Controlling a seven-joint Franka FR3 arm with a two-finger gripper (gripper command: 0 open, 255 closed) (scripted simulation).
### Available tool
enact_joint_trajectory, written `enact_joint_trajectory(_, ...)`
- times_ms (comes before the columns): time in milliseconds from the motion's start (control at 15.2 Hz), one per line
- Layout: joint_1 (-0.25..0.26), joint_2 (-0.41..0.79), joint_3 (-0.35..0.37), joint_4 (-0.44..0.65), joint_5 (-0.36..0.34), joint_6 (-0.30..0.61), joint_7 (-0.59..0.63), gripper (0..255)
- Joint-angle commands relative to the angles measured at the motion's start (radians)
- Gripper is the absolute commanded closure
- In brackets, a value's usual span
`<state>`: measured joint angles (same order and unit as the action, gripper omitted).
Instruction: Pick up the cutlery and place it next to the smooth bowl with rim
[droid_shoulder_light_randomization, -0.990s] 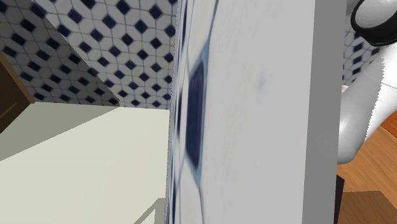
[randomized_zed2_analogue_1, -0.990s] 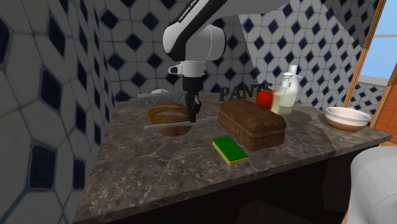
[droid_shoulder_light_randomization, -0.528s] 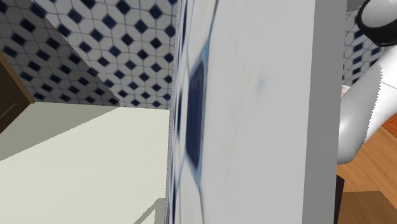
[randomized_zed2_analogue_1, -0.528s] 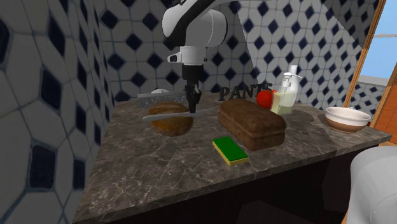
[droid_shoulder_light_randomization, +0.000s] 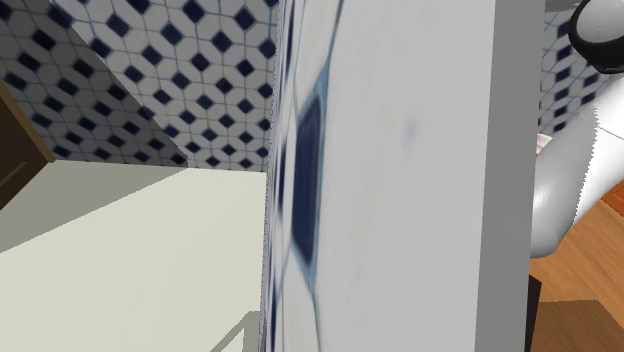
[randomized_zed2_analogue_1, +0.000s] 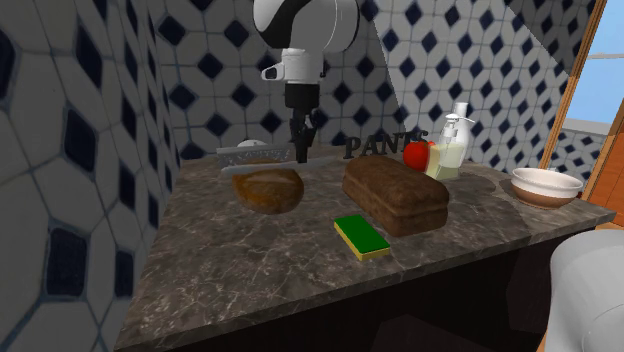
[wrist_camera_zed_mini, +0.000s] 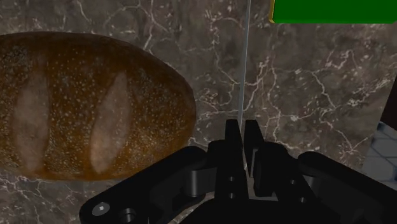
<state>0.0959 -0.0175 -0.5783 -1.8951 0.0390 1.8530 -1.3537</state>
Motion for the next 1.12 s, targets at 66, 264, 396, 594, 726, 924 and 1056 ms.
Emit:
enact_joint_trajectory(66, -0.016, -0.049, -0.015, -0.035, -0.03, -0.007, -0.021, 255)
enact_joint_trajectory(264, -0.043, -0.115, -0.038, -0.094, -0.072, -0.004, -0.055, 255)
enact_joint_trajectory(396, -0.063, -0.156, -0.054, -0.128, -0.1, -0.004, -0.079, 255)
enact_joint_trajectory(594, -0.096, -0.211, -0.08, -0.169, -0.14, -0.007, -0.12, 255)
enact_joint_trajectory(726, -0.118, -0.244, -0.099, -0.191, -0.166, -0.012, -0.15, 255)
enact_joint_trajectory(924, -0.153, -0.286, -0.129, -0.215, -0.202, -0.019, -0.199, 255)
enact_joint_trajectory(1056, -0.176, -0.309, -0.152, -0.225, -0.224, -0.025, -0.234, 255)
